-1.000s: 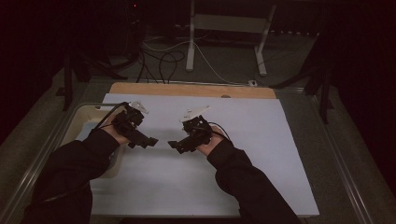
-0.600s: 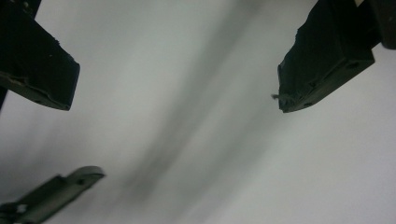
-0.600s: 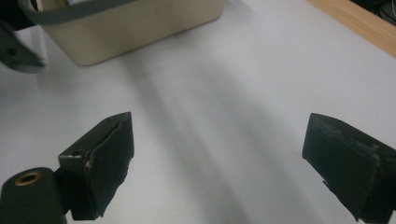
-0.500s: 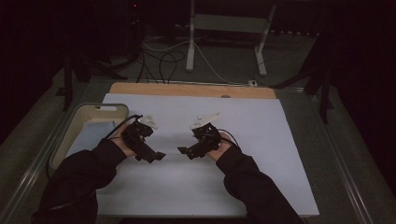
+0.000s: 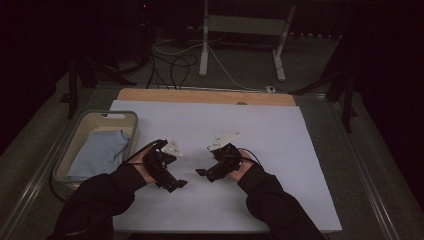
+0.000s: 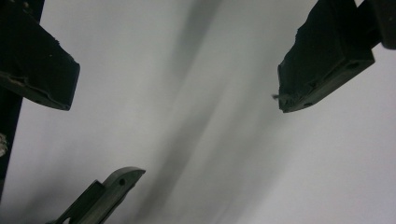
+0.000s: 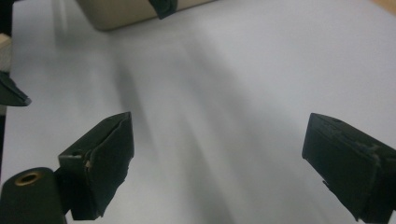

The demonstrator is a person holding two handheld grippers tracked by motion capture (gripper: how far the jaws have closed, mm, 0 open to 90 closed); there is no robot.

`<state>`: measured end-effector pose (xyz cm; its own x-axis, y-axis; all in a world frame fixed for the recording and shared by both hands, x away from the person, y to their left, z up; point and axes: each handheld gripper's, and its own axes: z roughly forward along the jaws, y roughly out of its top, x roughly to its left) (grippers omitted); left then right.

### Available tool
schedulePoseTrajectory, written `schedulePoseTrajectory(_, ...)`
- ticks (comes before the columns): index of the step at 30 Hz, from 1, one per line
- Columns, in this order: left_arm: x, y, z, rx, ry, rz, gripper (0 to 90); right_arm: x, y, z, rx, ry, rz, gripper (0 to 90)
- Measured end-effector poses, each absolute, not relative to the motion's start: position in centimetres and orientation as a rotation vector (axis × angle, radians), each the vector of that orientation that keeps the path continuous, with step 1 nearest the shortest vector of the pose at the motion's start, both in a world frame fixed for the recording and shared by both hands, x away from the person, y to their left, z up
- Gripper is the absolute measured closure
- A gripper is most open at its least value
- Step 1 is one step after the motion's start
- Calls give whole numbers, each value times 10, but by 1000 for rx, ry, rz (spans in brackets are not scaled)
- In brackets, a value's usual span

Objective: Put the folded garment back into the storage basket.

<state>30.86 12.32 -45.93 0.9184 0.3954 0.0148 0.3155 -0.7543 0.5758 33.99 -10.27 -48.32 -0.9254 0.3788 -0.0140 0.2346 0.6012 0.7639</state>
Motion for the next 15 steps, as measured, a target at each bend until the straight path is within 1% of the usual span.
schedulePoseTrajectory(5, 301, 124, -468, 2486, 473, 175, 0, 332, -109, -492, 477, 2661, 1231, 89)
schedulePoseTrajectory(15, 292, 124, -473, 2471, 435, 151, 0, 323, -117, -507, 417, 2706, 1260, 89)
